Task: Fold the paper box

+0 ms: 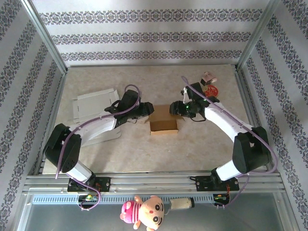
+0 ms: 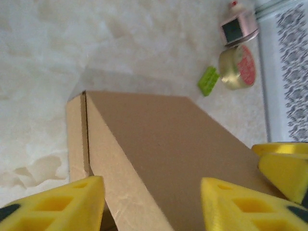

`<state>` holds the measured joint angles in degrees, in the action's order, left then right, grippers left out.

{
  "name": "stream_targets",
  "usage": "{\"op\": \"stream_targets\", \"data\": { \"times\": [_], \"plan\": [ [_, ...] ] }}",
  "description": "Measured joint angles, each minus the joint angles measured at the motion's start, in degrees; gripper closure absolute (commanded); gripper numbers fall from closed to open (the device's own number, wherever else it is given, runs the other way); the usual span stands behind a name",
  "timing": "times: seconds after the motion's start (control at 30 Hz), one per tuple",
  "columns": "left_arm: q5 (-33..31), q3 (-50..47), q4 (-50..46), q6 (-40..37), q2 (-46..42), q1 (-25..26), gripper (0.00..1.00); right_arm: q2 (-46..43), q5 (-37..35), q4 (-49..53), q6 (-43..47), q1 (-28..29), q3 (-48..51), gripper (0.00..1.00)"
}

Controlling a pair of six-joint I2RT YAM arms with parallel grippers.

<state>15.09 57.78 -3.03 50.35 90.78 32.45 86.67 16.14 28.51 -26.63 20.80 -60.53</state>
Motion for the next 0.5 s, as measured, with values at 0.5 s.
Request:
{"op": "stream_targets", "data": {
  "times": [0.5],
  "plan": [
    [1.8,-8.8,3.5,-1.3,2.6,0.0,0.38,2.9,-10.0,0.4,4.0,4.0,2.7,0.23]
  ]
}}
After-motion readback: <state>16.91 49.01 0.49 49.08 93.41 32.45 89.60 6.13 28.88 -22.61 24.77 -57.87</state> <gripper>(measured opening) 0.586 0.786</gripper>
